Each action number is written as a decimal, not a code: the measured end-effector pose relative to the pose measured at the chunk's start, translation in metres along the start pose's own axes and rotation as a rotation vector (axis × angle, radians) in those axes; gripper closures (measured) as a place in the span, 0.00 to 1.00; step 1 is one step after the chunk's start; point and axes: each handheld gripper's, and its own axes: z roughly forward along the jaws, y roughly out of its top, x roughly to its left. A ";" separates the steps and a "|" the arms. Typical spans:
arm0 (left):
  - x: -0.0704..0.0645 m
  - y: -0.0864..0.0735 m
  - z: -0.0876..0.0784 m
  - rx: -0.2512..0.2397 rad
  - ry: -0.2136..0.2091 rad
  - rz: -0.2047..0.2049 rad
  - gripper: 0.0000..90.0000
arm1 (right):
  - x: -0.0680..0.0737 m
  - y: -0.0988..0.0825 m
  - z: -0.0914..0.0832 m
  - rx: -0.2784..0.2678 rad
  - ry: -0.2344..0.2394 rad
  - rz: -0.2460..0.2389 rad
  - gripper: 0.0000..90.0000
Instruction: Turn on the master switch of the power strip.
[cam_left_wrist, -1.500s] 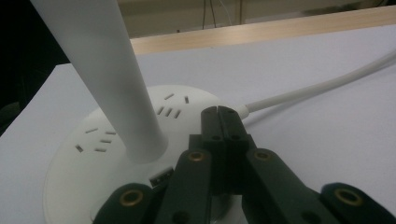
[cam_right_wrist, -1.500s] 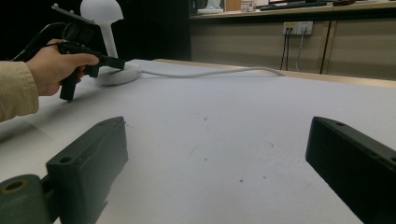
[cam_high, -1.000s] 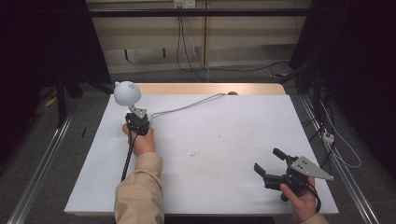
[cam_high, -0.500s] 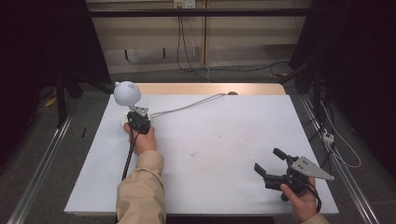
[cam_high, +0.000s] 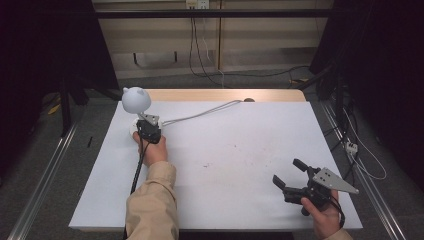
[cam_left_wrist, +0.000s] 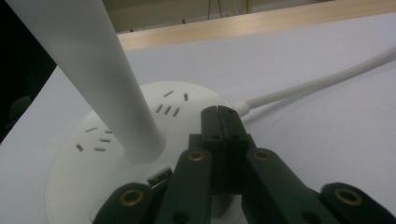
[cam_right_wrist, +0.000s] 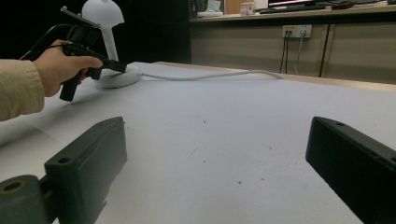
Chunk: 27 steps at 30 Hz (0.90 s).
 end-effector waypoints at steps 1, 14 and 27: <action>0.000 0.000 0.000 0.000 0.000 0.000 1.00 | 0.000 0.000 0.000 0.000 0.000 -0.001 0.05; -0.001 -0.001 0.000 -0.002 0.004 0.020 1.00 | 0.001 0.001 -0.001 -0.005 0.000 0.001 0.05; -0.004 -0.001 -0.002 -0.007 0.011 0.021 1.00 | 0.000 0.000 -0.001 -0.007 -0.003 -0.002 0.05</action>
